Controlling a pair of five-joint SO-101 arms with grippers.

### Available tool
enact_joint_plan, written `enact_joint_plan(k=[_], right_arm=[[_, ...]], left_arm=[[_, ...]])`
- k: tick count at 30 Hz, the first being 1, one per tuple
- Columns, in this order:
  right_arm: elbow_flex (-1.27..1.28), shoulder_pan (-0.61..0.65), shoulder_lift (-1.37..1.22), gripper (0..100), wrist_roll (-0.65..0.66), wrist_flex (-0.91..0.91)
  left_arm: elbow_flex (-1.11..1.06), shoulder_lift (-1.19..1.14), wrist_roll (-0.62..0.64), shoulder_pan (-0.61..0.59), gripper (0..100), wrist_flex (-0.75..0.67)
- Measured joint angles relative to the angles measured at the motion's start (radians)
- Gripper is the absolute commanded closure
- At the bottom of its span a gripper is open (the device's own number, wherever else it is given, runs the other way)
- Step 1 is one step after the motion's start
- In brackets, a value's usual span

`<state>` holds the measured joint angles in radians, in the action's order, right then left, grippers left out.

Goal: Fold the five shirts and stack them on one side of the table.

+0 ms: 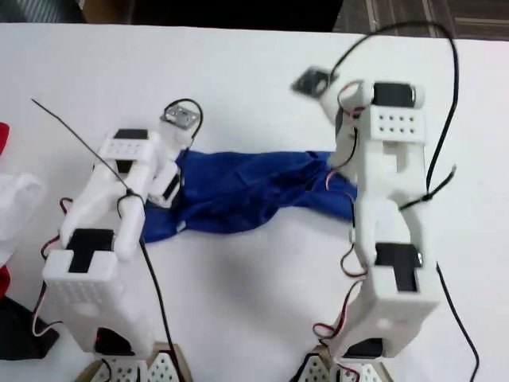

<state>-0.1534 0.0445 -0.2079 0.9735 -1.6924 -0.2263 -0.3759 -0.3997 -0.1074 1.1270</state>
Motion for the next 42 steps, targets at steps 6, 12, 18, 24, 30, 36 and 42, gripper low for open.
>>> enact_joint_plan(k=[6,12,18,24,30,36,42], right_arm=[[0.411,0.092,0.058,97.6,-0.015,0.276],[0.520,0.173,0.061,97.7,-0.120,0.470],[0.491,0.242,0.066,97.7,-0.183,0.489],[0.381,0.241,0.061,97.7,-0.238,0.572],[0.247,0.241,-0.092,97.7,-0.293,0.618],[0.106,0.241,-0.230,97.7,-0.322,0.614],[-0.014,0.201,-0.219,97.7,-0.322,0.428]], left_arm=[[0.000,0.000,0.000,0.000,83,0.000],[0.000,0.000,0.000,0.000,83,0.000],[0.000,0.000,0.000,0.000,83,0.000],[0.000,0.000,0.000,0.000,83,0.000],[0.000,0.000,0.000,0.000,83,0.000],[0.000,0.000,0.000,0.000,83,0.000],[0.000,0.000,0.000,0.000,83,0.000]])
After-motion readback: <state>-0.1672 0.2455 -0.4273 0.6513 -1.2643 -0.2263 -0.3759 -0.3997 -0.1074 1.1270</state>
